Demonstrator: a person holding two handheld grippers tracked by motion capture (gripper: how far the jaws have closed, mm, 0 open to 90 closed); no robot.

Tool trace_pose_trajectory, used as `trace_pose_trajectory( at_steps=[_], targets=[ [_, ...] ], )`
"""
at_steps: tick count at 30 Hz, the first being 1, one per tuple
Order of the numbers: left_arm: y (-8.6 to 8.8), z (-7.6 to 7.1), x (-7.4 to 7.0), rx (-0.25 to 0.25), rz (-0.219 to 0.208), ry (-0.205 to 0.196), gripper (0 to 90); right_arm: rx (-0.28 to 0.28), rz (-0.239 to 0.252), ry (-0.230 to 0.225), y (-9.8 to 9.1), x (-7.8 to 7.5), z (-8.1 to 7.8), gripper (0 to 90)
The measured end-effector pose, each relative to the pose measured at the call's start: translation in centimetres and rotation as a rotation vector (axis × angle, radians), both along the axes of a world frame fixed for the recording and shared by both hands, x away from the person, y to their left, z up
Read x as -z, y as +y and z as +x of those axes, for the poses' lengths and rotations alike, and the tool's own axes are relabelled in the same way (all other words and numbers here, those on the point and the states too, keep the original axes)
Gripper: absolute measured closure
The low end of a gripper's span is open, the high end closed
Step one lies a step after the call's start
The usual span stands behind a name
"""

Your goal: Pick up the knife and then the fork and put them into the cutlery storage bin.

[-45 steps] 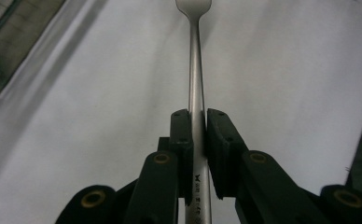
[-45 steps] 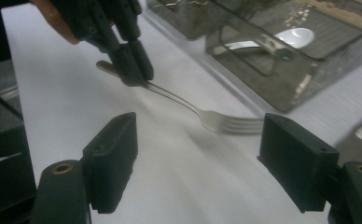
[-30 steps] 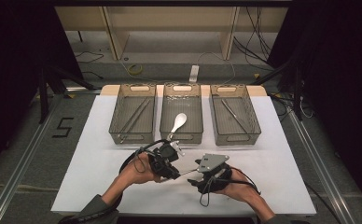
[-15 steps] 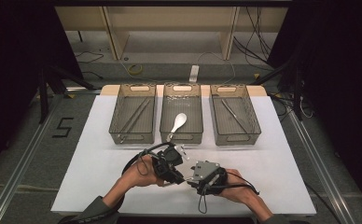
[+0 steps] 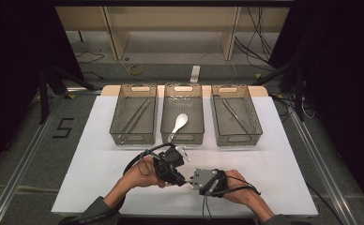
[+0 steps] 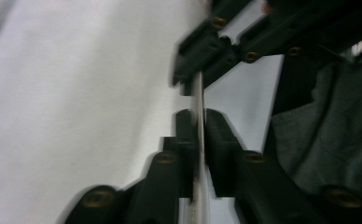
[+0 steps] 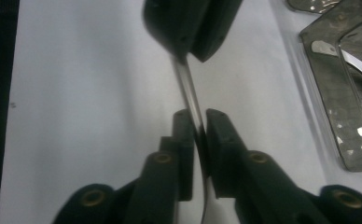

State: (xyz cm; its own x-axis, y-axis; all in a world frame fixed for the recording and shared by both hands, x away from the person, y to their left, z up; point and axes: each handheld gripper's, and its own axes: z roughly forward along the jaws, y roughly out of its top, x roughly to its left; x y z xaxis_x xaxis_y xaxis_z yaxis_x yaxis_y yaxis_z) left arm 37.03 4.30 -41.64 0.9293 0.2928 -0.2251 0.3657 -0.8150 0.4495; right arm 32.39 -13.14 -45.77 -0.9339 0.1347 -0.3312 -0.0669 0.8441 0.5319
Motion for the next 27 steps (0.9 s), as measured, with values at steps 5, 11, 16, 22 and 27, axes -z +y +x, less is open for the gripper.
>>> trace_pose_trajectory(
  at_steps=[5, 11, 16, 22, 27],
  targets=[
    [0.1, 0.2, 0.0, -0.004, -0.021, 0.003, 81.2, -0.023, -0.025, -0.011, -0.1, 0.1, 0.0, 87.9],
    [0.5, 0.4, -0.8, -0.055, -0.070, -0.089, 50.4, 0.021, -0.019, -0.004, -0.3, 0.2, 0.3, 88.0],
    [0.8, 0.3, -1.2, -0.125, -0.101, -0.177, 37.4, 0.085, -0.007, -0.010, -1.3, 0.1, 1.1, 88.0],
    [2.0, 0.1, -1.9, -0.227, -0.190, -0.288, 29.5, 0.200, 0.031, -0.011, -3.0, -0.5, 2.2, 88.0],
    [3.3, 0.0, -1.8, -0.260, -0.249, -0.291, 24.5, 0.293, 0.075, -0.006, -4.6, -1.3, 3.2, 88.0]
  ],
)
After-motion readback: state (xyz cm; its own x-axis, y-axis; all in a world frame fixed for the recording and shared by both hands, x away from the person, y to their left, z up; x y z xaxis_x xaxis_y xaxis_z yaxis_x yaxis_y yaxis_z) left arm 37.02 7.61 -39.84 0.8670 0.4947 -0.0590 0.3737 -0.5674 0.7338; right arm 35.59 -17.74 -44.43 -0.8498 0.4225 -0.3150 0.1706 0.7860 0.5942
